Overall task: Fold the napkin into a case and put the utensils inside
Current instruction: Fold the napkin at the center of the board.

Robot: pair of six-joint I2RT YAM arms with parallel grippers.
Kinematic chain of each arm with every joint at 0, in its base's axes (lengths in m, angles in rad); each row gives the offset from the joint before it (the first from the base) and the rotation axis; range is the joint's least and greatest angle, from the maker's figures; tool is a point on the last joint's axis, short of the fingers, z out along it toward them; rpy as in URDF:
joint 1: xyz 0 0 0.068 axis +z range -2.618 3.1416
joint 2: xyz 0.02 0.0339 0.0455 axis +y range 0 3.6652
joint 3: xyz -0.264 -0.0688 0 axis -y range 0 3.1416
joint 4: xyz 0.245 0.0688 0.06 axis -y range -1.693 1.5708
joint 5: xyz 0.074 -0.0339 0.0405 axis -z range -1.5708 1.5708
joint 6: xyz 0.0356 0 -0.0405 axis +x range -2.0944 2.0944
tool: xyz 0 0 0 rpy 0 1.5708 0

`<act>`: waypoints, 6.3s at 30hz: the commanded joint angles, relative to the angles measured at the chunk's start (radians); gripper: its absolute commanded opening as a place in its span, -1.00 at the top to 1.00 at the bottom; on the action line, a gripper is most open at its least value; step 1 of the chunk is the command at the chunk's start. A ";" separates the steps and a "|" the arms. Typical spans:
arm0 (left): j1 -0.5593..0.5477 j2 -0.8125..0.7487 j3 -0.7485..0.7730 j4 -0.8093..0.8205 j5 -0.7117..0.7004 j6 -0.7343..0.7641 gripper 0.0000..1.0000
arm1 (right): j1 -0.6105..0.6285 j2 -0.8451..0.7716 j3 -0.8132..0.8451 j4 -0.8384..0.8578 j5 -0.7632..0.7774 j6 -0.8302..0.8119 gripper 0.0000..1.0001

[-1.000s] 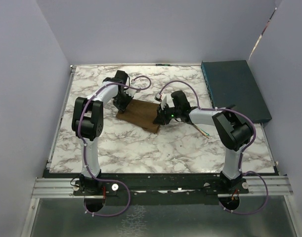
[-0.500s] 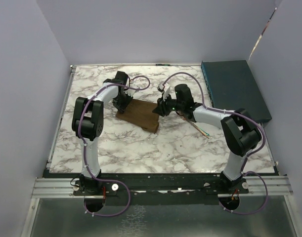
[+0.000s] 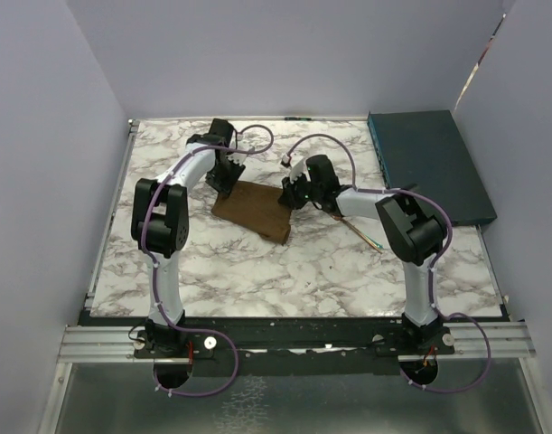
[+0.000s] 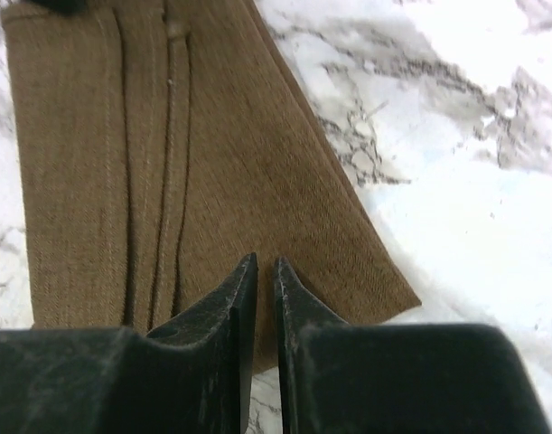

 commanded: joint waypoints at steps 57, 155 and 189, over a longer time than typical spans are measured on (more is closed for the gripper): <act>-0.094 0.074 -0.007 -0.054 0.141 0.018 0.59 | -0.022 -0.088 -0.443 0.424 -0.283 0.327 0.99; -0.158 -0.464 -0.455 -0.165 0.174 0.423 0.02 | 0.193 -0.264 -0.408 0.067 -0.106 0.393 0.75; -0.379 -0.624 -0.789 0.199 0.023 0.560 -0.94 | 0.184 -0.231 -0.576 0.340 -0.156 0.503 0.78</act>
